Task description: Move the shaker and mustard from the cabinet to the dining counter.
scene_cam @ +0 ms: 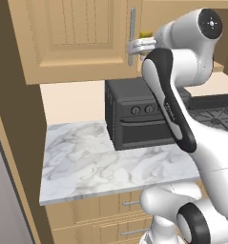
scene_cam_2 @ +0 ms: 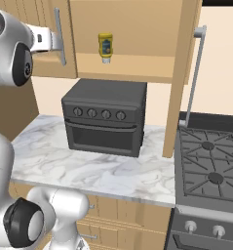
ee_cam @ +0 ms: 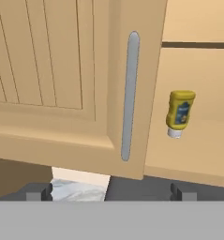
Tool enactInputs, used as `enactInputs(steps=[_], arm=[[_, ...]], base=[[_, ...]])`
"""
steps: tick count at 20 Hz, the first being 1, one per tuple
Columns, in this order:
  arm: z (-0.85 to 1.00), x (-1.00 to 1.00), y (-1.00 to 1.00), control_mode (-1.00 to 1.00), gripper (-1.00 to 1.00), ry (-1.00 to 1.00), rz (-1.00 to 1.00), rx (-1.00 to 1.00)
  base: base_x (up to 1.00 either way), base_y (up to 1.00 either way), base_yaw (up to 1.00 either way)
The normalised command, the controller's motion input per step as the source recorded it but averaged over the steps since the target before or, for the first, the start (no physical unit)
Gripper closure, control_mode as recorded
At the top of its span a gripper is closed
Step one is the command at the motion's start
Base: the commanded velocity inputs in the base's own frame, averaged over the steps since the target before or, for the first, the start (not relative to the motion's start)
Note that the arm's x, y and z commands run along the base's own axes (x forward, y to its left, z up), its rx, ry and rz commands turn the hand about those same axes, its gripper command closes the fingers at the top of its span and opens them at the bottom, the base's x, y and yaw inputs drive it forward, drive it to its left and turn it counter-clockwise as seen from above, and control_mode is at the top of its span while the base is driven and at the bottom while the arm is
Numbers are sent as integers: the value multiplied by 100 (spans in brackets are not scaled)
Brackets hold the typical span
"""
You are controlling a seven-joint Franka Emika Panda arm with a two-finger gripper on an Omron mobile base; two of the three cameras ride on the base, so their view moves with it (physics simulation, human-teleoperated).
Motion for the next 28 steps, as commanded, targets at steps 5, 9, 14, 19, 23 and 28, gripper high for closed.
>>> enactInputs(steps=[5,9,14,19,23,28], arm=[[0,44,0,-100,-100,-2,-14,-1],[-15,50,0,-100,-100,-10,-3,0],[-26,63,0,-100,-100,-6,0,0],[-21,66,0,-100,-100,0,0,0],[-13,54,3,-100,-100,0,0,2],[-18,52,4,-100,-100,0,0,2]], base=[[0,0,0],[0,0,0],[0,0,0],[0,0,0],[0,0,0],[0,0,0]])
